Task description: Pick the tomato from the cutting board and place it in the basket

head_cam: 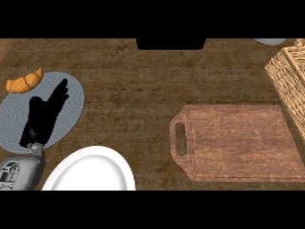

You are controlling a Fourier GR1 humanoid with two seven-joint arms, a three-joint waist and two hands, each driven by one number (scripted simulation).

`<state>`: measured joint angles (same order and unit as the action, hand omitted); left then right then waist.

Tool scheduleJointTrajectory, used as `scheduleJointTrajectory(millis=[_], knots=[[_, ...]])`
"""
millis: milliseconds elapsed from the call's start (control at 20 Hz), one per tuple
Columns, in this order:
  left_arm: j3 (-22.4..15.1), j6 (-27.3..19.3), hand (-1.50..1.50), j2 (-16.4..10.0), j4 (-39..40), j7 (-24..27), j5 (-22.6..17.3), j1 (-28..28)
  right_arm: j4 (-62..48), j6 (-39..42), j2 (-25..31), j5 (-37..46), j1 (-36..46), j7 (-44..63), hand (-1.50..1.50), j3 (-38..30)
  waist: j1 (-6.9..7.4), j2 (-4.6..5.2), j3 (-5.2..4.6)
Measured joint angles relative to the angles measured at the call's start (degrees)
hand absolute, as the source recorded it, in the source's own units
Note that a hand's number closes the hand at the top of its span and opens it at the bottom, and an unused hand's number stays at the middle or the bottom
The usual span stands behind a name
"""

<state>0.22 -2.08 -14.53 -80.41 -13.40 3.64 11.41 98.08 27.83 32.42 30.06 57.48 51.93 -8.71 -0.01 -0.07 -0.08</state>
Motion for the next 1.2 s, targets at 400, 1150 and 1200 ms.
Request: scheduleJointTrajectory(millis=[400, 1150, 1200], knots=[[0.92, 0.83, 0.00, -0.25, 1.54, 0.67, -0.20, 0.91, -12.74, 4.41, 12.02, 4.11, -4.13, -9.93, 1.50, -1.97, 0.14, 0.25, 0.06], [1.97, 1.46, 0.00, 0.65, 2.89, 2.22, 0.66, 1.03, -32.19, -4.35, 20.01, 7.03, -15.53, -38.71, 1.50, -8.31, 0.35, 0.20, 0.10], [1.97, 1.60, 0.00, 0.60, 2.31, 2.01, 0.68, 0.86, -34.42, -4.81, 20.54, 7.50, -15.18, -40.49, 1.50, -8.23, 0.50, 0.23, 0.11]])
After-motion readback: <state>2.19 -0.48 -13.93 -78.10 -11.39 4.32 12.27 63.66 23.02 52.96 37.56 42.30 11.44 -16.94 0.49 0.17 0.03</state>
